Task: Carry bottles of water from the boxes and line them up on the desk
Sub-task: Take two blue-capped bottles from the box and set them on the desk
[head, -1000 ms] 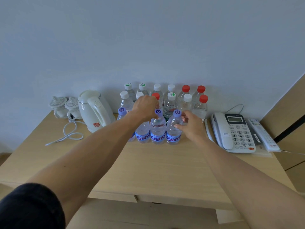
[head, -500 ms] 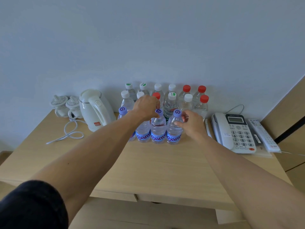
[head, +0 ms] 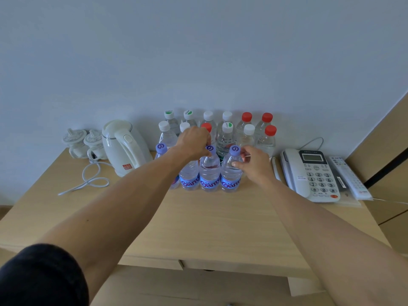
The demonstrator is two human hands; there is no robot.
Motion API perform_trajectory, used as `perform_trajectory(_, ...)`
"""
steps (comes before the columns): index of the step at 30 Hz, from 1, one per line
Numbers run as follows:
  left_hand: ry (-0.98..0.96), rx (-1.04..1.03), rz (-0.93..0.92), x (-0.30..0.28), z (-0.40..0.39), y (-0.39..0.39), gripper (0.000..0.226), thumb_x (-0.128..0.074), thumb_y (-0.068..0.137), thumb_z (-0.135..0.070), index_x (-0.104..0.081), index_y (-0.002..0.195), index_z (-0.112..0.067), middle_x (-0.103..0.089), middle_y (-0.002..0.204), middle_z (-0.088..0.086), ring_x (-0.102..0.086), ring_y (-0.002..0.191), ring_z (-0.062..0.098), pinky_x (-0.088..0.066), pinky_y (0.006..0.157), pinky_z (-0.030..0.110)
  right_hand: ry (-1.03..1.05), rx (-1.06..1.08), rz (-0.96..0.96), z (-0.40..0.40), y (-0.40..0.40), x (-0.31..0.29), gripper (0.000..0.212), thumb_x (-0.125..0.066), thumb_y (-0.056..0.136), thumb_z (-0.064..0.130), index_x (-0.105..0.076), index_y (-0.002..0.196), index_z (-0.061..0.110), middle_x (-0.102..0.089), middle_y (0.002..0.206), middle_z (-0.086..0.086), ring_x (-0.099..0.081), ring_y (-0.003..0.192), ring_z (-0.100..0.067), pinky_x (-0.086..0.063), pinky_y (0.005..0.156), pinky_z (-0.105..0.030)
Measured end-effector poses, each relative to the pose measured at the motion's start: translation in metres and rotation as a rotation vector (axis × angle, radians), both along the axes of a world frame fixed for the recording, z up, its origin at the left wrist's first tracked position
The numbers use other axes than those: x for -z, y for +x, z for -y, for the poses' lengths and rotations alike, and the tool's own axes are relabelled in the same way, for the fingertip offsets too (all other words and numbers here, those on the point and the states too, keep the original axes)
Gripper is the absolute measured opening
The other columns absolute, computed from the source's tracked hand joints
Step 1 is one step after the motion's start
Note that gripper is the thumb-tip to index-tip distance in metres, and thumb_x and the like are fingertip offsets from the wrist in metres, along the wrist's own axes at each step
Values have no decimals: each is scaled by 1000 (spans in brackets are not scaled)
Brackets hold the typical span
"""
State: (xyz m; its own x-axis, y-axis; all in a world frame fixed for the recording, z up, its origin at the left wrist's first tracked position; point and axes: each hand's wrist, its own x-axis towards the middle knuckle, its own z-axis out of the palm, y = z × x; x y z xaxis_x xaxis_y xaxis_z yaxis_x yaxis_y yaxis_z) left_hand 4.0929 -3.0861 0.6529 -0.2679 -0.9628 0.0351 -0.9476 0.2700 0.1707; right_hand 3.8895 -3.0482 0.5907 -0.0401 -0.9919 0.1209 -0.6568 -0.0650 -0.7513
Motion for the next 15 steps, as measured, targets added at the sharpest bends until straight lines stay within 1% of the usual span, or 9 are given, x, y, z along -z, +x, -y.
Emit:
perform_trajectory(5,-2,6,29,-1,-1,-1,33,-82,82,-34,-76,108,-15,-75,99,6,-67,95,25,-56,86,38,-2,-8,-28,-2,0,0,35,-84,77,19,-66,103,6,-68,95,-13,-63,88,-30,-49,81,-42)
perform_trajectory(7,-4,9,47,-2,-2,-1,30,-81,83,-32,-76,107,-15,-74,98,6,-67,94,25,-56,86,38,-3,-6,-35,-2,0,0,34,-83,77,19,-66,104,6,-68,94,-12,-61,85,-28,-49,78,-39)
perform_trajectory(10,-10,18,101,-5,-4,-3,26,-78,83,-28,-74,106,-15,-73,99,5,-66,94,25,-55,88,39,-3,-10,-60,-3,1,-2,31,-82,77,19,-64,99,7,-66,88,-11,-58,79,-25,-46,72,-35)
perform_trajectory(13,-20,46,118,-9,-3,-1,25,-74,82,-22,-73,107,-18,-73,100,1,-65,97,23,-51,93,40,3,-9,-89,-5,-3,-3,30,-82,77,19,-63,98,9,-68,92,-9,-63,86,-26,-49,78,-36)
perform_trajectory(15,-29,47,102,-14,-1,3,27,-70,81,-17,-72,108,-20,-72,101,-1,-65,99,23,-49,94,39,18,7,-88,-5,-8,-7,35,-81,78,17,-65,108,11,-70,104,-7,-66,94,-23,-54,87,-39)
